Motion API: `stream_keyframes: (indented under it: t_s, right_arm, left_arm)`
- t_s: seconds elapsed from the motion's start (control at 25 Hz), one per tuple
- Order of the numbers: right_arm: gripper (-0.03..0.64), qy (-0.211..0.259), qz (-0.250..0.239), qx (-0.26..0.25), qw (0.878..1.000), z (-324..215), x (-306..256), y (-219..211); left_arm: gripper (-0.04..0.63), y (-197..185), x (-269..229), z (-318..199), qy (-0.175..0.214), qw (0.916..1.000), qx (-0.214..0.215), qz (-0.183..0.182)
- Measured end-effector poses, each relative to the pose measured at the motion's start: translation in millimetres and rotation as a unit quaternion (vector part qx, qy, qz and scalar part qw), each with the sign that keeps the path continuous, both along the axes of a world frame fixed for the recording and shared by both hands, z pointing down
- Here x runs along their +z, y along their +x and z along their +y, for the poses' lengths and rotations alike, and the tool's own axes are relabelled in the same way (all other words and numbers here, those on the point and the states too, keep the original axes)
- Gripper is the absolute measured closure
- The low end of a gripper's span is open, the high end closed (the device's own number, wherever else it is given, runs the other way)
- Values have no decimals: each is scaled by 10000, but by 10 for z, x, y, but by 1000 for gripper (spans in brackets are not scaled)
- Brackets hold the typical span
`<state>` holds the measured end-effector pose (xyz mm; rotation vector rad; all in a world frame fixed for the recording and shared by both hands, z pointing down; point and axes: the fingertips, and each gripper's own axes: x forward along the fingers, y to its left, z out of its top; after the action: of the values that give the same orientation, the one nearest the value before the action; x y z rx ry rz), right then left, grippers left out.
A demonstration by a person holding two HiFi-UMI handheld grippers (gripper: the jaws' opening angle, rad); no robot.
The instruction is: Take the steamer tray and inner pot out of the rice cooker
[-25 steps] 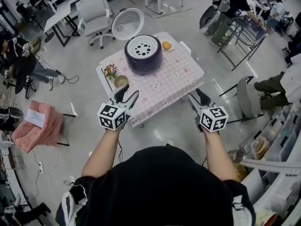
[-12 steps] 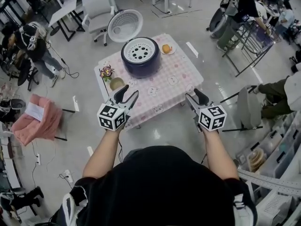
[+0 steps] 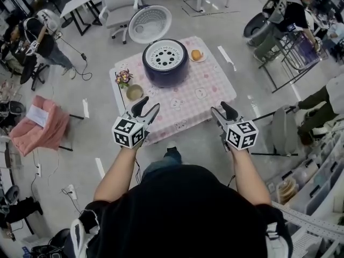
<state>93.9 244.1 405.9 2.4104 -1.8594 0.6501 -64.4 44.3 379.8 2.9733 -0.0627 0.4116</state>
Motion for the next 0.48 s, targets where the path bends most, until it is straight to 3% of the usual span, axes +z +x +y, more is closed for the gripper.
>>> stream_keyframes:
  t_s: [0.48]
  right_arm:
    - [397, -118, 31, -66, 9999, -652, -63, 515]
  left_arm:
    - [376, 486, 103, -617, -168, 9998, -26, -45]
